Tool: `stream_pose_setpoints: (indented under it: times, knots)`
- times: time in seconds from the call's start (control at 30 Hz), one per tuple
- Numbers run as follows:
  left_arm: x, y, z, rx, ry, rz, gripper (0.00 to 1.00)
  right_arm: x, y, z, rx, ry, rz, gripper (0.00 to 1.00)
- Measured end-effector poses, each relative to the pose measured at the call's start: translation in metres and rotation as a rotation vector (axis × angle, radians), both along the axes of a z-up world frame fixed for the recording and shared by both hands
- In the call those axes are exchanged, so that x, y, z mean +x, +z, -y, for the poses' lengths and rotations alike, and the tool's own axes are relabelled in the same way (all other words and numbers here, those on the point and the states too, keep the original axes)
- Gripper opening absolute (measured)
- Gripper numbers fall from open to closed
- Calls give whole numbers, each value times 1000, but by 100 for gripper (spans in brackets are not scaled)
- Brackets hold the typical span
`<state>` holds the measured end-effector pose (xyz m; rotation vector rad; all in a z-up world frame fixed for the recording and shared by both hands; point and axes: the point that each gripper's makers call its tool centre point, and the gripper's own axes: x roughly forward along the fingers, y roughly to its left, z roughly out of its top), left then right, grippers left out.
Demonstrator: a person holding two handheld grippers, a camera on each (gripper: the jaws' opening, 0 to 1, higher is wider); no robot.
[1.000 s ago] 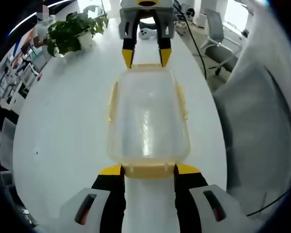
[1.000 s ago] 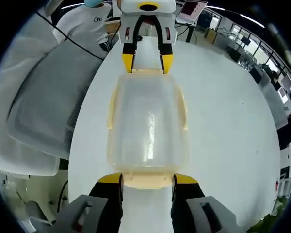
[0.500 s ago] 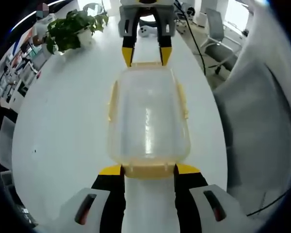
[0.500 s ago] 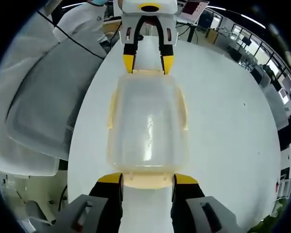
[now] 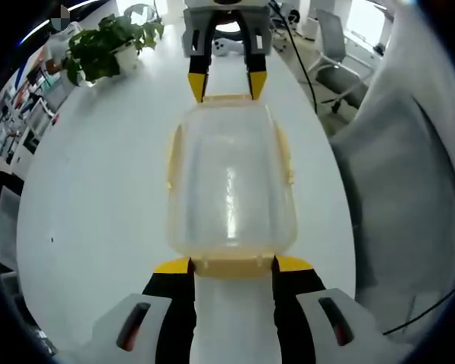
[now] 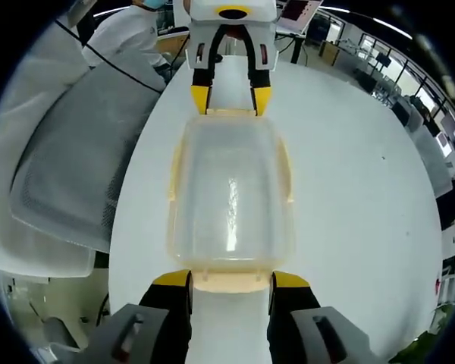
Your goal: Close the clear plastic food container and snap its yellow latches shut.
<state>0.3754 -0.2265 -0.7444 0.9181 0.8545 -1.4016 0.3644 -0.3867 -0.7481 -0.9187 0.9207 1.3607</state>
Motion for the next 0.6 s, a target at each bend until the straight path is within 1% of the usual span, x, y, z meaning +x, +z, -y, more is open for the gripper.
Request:
stream_pose_setpoints:
  times: [0.2, 0.43, 0.6]
  knots:
    - [-1, -1, 0, 11, -3, 4, 37, 0, 0, 1, -12, 8, 7, 37]
    - [1, 0, -1, 6, -2, 10, 38, 2, 0, 2, -18, -10, 16, 37]
    - [-2, 1, -1, 1, 2, -2, 42, 5, 0, 6, -41, -25, 28, 36]
